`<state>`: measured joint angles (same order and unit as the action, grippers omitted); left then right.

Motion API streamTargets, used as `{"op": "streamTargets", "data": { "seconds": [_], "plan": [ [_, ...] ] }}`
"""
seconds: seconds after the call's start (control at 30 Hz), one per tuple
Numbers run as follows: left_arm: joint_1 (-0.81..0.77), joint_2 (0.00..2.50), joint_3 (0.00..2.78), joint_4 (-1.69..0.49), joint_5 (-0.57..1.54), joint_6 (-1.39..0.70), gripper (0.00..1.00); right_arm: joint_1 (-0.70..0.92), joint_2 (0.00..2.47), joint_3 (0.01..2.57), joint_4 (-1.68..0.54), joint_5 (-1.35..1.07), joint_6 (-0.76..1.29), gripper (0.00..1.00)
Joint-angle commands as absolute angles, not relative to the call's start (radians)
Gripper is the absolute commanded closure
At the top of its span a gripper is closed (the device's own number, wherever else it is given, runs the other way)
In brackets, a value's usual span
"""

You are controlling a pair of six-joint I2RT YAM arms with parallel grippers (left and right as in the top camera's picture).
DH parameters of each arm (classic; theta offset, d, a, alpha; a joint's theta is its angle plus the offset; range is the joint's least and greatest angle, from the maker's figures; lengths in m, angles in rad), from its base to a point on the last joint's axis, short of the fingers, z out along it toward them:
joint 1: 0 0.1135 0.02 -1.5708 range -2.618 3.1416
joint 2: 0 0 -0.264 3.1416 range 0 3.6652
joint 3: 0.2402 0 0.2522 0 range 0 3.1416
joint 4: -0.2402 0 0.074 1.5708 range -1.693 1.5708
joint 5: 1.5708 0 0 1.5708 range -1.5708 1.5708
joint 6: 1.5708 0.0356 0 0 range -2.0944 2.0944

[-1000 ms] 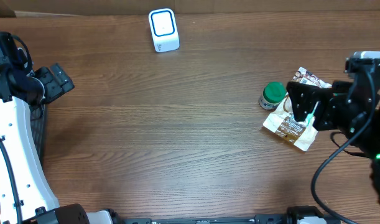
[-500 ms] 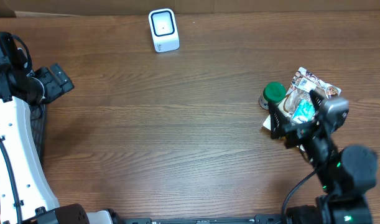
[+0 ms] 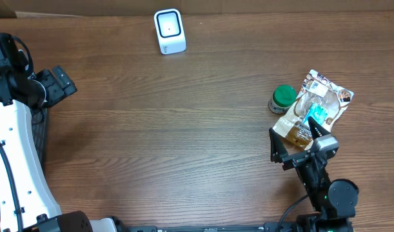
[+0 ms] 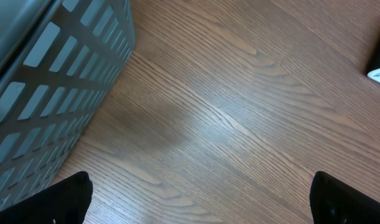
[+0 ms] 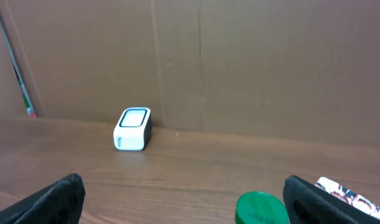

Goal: Scan the item barcode

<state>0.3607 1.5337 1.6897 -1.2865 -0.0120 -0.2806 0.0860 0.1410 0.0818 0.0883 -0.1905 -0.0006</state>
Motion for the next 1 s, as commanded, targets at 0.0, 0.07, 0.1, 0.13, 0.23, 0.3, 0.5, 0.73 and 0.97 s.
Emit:
{"op": "streamTargets", "data": {
  "seconds": [0.0, 0.07, 0.1, 0.13, 0.23, 0.3, 0.5, 0.73, 0.97],
  "plan": [
    [0.360, 1.533, 1.697, -1.283, -0.014, -0.265, 0.00, 0.092, 0.103, 0.020, 0.124, -0.173, -0.006, 0.00],
    [0.360, 1.533, 1.697, -1.283, -0.014, -0.265, 0.01, 0.093, 0.088, 0.008, 0.105, -0.167, -0.004, 0.00],
    [0.360, 1.533, 1.697, -1.283, -0.014, -0.265, 0.00, 0.093, 0.084, 0.008, 0.101, -0.160, -0.009, 0.00],
    [0.360, 1.533, 1.697, -1.283, -0.014, -0.265, 0.01, 0.094, 0.080, 0.008, 0.100, -0.157, -0.009, 0.00],
    [0.360, 1.533, 1.697, -1.283, -0.014, -0.265, 0.00, 0.094, 0.065, 0.008, 0.089, -0.133, -0.010, 0.00],
    [0.360, 1.533, 1.697, -1.283, -0.014, -0.265, 0.00, 0.094, 0.046, 0.008, 0.047, -0.132, -0.009, 0.00],
    [0.360, 1.533, 1.697, -1.283, -0.014, -0.265, 0.01, 0.096, 0.002, 0.008, -0.073, -0.131, -0.009, 0.00],
    [0.360, 1.533, 1.697, -1.283, -0.014, -0.265, 0.00, 0.095, 0.002, 0.008, -0.073, -0.132, -0.009, 0.00],
    [0.360, 1.533, 1.697, -1.283, -0.014, -0.265, 0.00, 0.095, 0.003, 0.008, -0.073, -0.132, -0.009, 0.00]
  ]
}}
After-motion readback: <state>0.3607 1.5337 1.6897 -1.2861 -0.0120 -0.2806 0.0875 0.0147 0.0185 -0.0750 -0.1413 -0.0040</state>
